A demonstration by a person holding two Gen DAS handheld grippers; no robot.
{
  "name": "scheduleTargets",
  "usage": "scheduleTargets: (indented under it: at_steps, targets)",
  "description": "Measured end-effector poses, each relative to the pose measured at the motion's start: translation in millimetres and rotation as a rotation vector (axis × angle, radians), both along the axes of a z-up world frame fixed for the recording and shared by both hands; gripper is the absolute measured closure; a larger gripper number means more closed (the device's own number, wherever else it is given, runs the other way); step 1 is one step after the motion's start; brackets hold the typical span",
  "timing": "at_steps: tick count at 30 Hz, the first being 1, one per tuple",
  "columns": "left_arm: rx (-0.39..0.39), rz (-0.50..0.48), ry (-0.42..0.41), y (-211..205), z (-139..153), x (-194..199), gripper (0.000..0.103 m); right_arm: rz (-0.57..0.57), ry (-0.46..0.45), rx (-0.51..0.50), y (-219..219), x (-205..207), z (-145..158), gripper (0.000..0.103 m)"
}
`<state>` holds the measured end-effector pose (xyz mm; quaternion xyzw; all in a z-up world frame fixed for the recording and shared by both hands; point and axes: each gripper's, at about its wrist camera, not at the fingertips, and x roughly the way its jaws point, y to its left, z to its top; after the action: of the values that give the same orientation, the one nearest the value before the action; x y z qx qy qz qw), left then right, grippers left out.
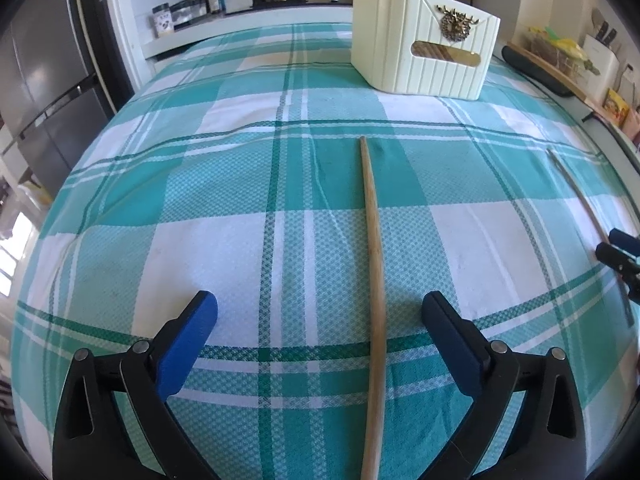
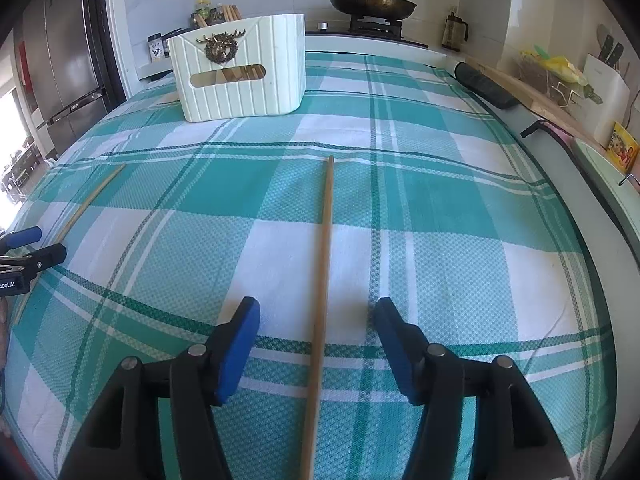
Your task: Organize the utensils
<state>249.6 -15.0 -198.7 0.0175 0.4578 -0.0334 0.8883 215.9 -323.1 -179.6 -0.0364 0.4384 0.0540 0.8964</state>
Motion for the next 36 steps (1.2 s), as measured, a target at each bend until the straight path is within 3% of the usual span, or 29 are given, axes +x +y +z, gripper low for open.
scheduleTargets:
  at_steps: [30, 34, 36]
  targets:
    - [-0.003, -0.001, 0.004, 0.6, -0.1, -0.3, 0.001, -0.001, -0.004, 0.002, 0.4, 0.0, 0.0, 0.041]
    - [-0.003, -0.062, 0.074, 1.6, 3.7, 1.5, 0.001, 0.000, 0.002, 0.006, 0.4, 0.0, 0.3, 0.041]
    - [-0.016, -0.108, 0.112, 3.1, 7.7, 3.2, 0.001, 0.019, 0.047, -0.002, 0.8, 3.3, 2.4, 0.041]
